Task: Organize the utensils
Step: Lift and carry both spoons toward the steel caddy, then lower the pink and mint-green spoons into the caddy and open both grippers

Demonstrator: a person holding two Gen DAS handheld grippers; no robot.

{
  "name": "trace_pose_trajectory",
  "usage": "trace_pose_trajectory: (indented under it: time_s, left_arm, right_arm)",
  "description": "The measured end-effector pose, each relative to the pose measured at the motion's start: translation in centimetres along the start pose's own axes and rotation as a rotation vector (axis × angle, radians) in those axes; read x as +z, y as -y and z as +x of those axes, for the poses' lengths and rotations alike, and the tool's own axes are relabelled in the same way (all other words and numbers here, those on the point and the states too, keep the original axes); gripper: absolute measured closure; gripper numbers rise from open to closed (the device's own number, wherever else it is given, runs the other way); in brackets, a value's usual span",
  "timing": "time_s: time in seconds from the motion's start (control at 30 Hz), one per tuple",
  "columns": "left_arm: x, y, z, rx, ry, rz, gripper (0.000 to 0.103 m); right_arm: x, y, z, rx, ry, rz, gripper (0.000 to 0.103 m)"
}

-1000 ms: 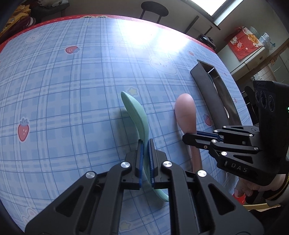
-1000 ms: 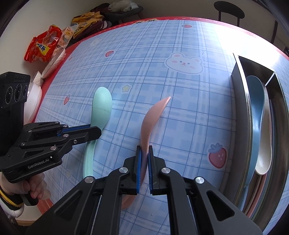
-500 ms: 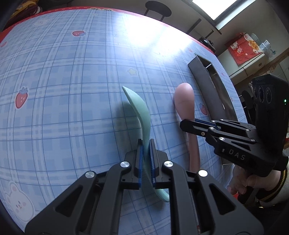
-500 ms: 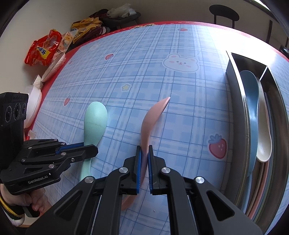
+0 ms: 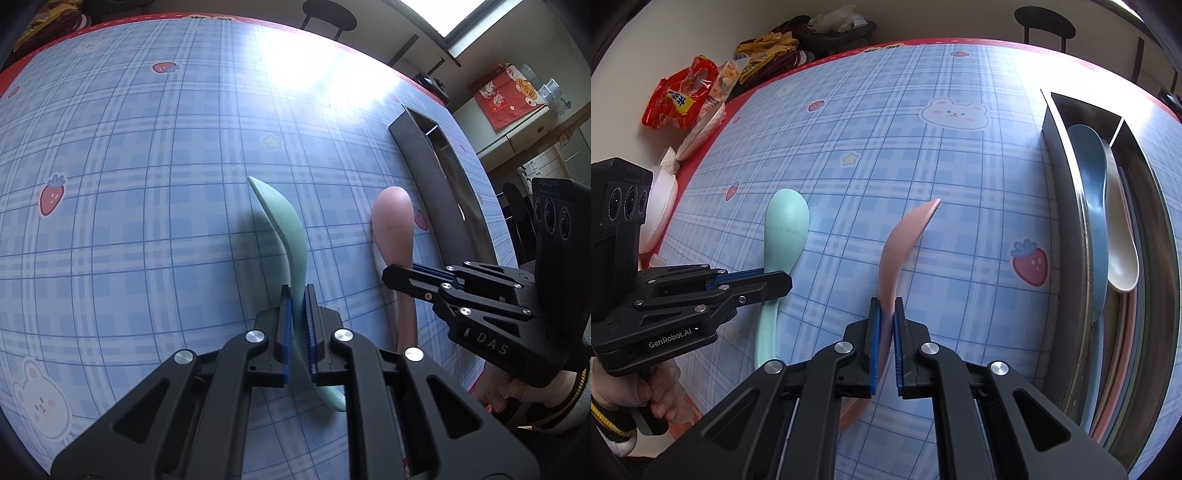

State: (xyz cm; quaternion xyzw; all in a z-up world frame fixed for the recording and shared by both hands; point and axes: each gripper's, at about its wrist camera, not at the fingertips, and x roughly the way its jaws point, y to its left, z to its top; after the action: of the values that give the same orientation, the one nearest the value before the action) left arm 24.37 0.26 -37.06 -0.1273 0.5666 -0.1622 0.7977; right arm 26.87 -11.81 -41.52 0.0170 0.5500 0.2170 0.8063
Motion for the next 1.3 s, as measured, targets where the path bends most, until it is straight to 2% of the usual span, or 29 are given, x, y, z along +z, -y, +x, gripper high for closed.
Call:
trace_pose_trajectory:
  time_s: [0.37,0.5,0.6,0.93,1.1,1.3]
  left_arm:
    - [0.4,0.4,-3.8,-0.050,0.073,-0.023,0.092]
    - [1.2,0.7,-4.5,-0.059,0.090,-0.020,0.092]
    - [2.1,1.2,-4.7,-0.062,0.091,-0.007,0.092]
    - [7.0,5.7,-3.5,-0.085,0.078,0.089,0.092]
    - [8.4,7.9,-3.0,-0.092,0.076,0.129,0.092]
    - [9.5,8.9,-2.4,-0.091,0.066,0.123,0.092]
  right_arm:
    - [-0.7,1.6,-5.7,0.048,0.119,0.067,0.096]
    - [0.0,3.1,-7.8,0.024,0.162,0.080,0.096]
    - [1.0,4.6,-8.7,-0.030,0.172,0.069,0.096]
    - [5.3,9.1,-6.8,-0.191,0.071,-0.014,0.096]
    - [6.6,9.6,-5.3,-0.214,0.028,-0.049,0.096]
    - [7.1,9.7,-3.9,-0.229,-0.013,-0.055,0.095]
